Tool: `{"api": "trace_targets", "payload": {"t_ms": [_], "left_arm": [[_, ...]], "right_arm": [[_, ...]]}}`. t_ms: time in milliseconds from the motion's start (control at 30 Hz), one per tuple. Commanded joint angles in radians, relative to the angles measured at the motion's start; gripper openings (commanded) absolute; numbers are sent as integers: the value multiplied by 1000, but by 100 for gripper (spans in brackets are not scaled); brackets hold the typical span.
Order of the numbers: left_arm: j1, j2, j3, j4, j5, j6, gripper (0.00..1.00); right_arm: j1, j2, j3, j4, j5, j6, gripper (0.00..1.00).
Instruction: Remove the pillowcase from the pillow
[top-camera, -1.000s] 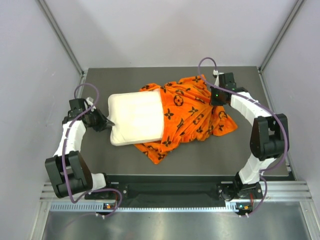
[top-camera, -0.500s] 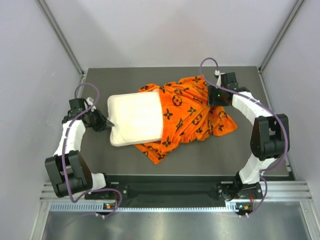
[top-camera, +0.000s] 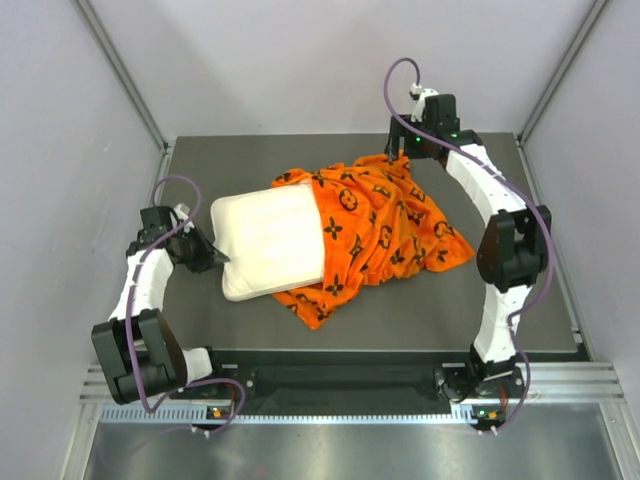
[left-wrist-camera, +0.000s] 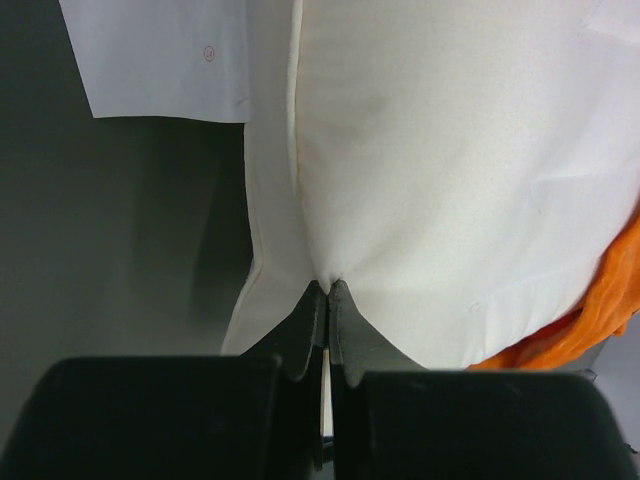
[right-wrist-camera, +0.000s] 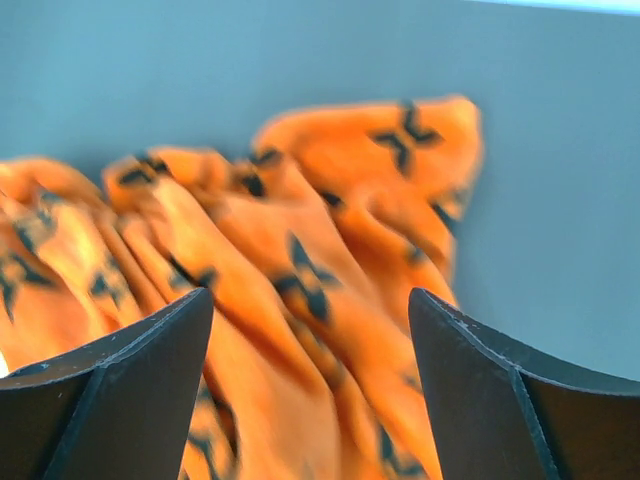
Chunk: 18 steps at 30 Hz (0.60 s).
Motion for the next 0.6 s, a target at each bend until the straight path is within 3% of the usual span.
{"api": "trace_targets", "payload": {"t_ms": [0, 167, 400, 567], "left_arm": [[14, -35, -25, -18, -18, 16, 0], [14, -44, -30, -21, -15, 14, 0], [14, -55, -25, -32, -14, 22, 0], [14, -58, -33, -21, -18, 17, 0]], "right_arm": [[53, 111, 91, 76, -64, 59, 79], [111, 251, 188, 94, -93, 107, 80], [193, 304, 113, 96, -90, 108, 78], [199, 240, -23, 119, -53, 89, 40]]}}
